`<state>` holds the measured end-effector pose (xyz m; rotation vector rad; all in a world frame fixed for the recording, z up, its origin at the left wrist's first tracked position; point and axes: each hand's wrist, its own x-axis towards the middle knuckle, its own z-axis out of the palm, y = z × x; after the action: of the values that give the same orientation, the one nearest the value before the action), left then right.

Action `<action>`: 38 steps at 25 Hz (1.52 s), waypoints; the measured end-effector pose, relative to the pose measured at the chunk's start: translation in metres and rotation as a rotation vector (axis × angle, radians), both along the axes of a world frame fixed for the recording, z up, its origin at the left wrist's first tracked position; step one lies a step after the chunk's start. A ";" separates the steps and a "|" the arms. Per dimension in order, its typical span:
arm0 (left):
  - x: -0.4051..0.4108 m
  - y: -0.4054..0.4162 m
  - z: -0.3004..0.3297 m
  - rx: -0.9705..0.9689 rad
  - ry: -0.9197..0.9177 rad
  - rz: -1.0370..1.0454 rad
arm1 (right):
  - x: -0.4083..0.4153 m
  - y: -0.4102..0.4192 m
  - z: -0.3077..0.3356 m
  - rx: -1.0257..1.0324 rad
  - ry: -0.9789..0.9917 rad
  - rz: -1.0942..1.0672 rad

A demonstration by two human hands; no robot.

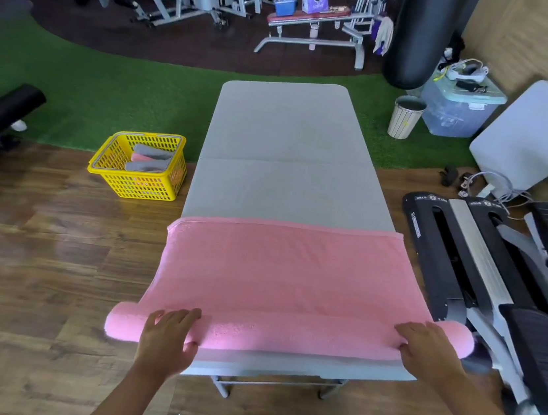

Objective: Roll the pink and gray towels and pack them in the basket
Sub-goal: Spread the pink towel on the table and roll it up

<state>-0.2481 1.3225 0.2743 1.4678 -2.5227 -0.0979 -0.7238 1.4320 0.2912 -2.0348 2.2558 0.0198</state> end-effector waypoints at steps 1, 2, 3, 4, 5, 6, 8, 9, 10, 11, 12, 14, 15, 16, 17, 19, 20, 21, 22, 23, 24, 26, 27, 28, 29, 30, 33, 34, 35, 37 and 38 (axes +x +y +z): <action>0.001 -0.001 0.000 0.003 -0.007 0.002 | -0.003 -0.002 -0.001 0.009 0.001 0.021; 0.003 -0.002 -0.001 -0.001 -0.004 0.002 | -0.004 -0.004 -0.001 0.014 -0.013 0.034; 0.004 -0.003 -0.003 -0.014 0.011 0.002 | -0.005 -0.006 0.000 0.006 -0.042 0.026; 0.006 -0.003 -0.006 -0.034 0.036 0.007 | -0.006 -0.009 0.000 -0.014 -0.080 -0.010; 0.008 -0.002 -0.008 -0.053 0.059 0.020 | -0.007 -0.009 0.000 -0.037 -0.121 -0.061; 0.009 -0.001 -0.011 -0.080 0.067 0.039 | -0.007 -0.009 -0.001 -0.058 -0.168 -0.109; 0.011 0.001 -0.016 -0.113 0.038 0.055 | -0.008 -0.004 -0.008 -0.074 -0.202 -0.139; 0.011 0.002 -0.017 -0.115 0.020 0.052 | -0.009 -0.001 -0.011 -0.046 -0.193 -0.116; 0.011 0.001 -0.018 -0.110 0.007 0.048 | -0.011 0.002 -0.013 -0.001 -0.183 -0.083; 0.009 0.001 -0.017 -0.094 -0.008 0.049 | -0.012 0.004 -0.015 0.051 -0.172 -0.055; 0.007 -0.001 -0.016 -0.063 -0.022 0.052 | -0.012 0.004 -0.015 0.090 -0.155 -0.043; 0.000 -0.003 -0.009 -0.013 -0.028 0.081 | -0.013 0.002 -0.015 0.088 -0.137 -0.056; -0.002 -0.005 -0.006 -0.004 -0.019 0.091 | -0.013 0.000 -0.012 0.083 -0.142 -0.069; -0.004 -0.006 -0.002 0.002 -0.008 0.092 | -0.012 -0.003 -0.008 0.096 -0.146 -0.080; -0.004 -0.008 0.001 0.013 0.004 0.080 | -0.011 -0.007 -0.001 0.136 -0.143 -0.083; -0.001 -0.012 0.006 0.026 0.004 0.046 | -0.011 -0.015 0.010 0.258 -0.100 -0.072; 0.003 -0.015 0.006 0.028 -0.008 0.042 | -0.011 -0.018 0.015 0.302 -0.088 -0.064; 0.006 -0.018 0.007 0.035 -0.010 0.051 | -0.010 -0.020 0.019 0.324 -0.095 -0.060; 0.007 -0.020 0.007 0.054 0.001 0.059 | -0.010 -0.022 0.020 0.308 -0.123 -0.053; 0.009 -0.022 0.006 0.063 0.020 0.071 | -0.011 -0.023 0.018 0.254 -0.173 -0.043; 0.011 -0.023 0.004 0.063 0.039 0.090 | -0.012 -0.023 0.016 0.174 -0.242 -0.040; 0.009 -0.018 0.002 0.038 0.060 0.117 | -0.013 -0.021 0.011 0.055 -0.326 -0.077; 0.008 -0.016 -0.001 0.023 0.055 0.125 | -0.013 -0.019 0.008 0.035 -0.309 -0.102; 0.006 -0.013 -0.002 0.019 0.048 0.135 | -0.013 -0.018 0.004 0.029 -0.268 -0.113; 0.005 -0.010 -0.003 0.018 0.048 0.140 | -0.012 -0.015 0.001 0.039 -0.230 -0.103; 0.005 -0.009 -0.004 0.021 0.046 0.142 | -0.012 -0.013 -0.002 0.073 -0.196 -0.080; 0.013 -0.009 -0.009 0.025 0.050 0.107 | -0.010 -0.008 -0.008 0.167 -0.080 -0.004; 0.016 -0.008 -0.008 0.040 0.050 0.088 | -0.011 -0.009 -0.006 0.152 -0.078 -0.008; 0.018 -0.007 -0.010 0.048 0.054 0.063 | -0.010 -0.010 -0.002 0.143 -0.092 -0.028; 0.019 -0.007 -0.003 0.056 0.049 0.047 | -0.009 -0.015 0.006 0.159 -0.121 -0.057; 0.018 -0.009 0.003 0.076 0.038 0.055 | -0.009 -0.018 0.009 0.205 -0.109 -0.061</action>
<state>-0.2300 1.3132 0.2772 1.5465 -2.4719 -0.2127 -0.7333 1.4145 0.3006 -1.8191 2.1509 0.1265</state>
